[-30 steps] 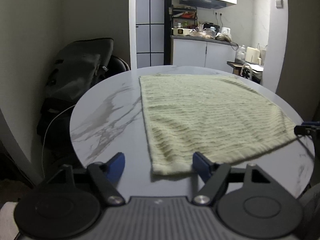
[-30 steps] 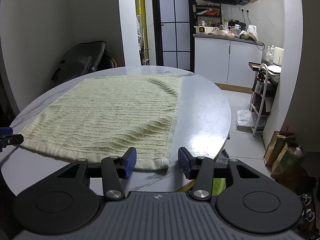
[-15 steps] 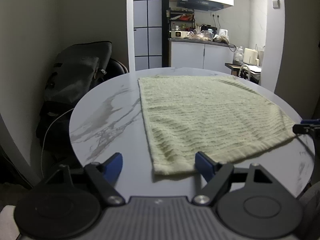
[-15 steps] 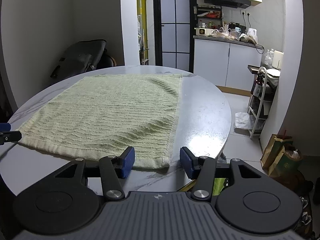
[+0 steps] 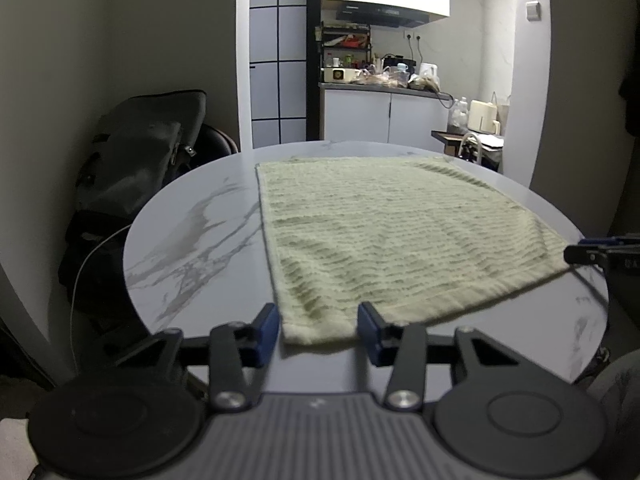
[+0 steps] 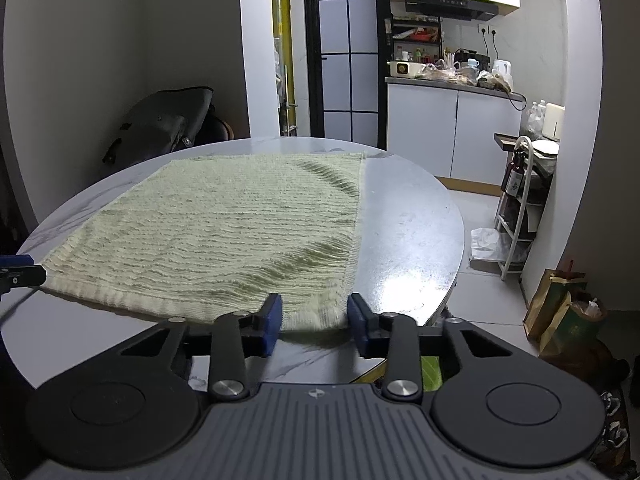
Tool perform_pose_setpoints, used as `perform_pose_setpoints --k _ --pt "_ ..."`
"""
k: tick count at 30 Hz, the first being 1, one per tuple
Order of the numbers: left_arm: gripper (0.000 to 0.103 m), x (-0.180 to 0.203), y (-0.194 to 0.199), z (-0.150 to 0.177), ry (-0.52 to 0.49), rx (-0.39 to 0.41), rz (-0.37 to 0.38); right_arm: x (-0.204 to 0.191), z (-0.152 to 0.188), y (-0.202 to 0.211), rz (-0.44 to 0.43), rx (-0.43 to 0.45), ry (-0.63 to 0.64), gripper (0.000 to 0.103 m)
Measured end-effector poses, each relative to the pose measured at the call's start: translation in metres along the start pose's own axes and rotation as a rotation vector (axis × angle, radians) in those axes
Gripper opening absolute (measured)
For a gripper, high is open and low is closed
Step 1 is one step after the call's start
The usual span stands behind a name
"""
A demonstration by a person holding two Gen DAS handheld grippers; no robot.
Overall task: Fold towel
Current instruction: 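Close the left tool on the towel edge while the right tool closes beside it, then lift the held towel edge with both tools and fold it over the towel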
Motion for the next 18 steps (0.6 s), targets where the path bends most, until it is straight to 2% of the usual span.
perform_pose_setpoints --k 3,6,10,12,18 --pt "0.045 0.001 0.001 0.0 -0.009 -0.003 -0.009 -0.002 0.001 0.001 -0.013 0.007 -0.006 0.021" --pt "0.041 0.0 0.002 0.0 0.007 -0.002 -0.005 -0.006 0.003 0.003 -0.018 0.015 -0.005 0.017" --pt "0.021 0.002 0.001 0.0 0.022 0.006 0.013 -0.007 0.004 0.004 -0.021 0.019 -0.01 0.015" --pt "0.016 0.003 0.0 -0.001 0.028 0.003 0.018 -0.009 0.004 0.004 -0.024 0.018 -0.01 0.012" --pt "0.013 0.003 0.001 -0.001 0.049 -0.001 0.033 -0.012 0.008 0.011 -0.019 0.017 -0.005 0.01"
Point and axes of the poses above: each gripper's, at about its wrist camera, not at the fingertips, and y roughly against the way its jaws point, x to its right, z to its underside, the point moved 10 cm from there along -y, roughly the way its jaws point, and after that the axes turned 15 degrees about -z, right-handed, at the moved point
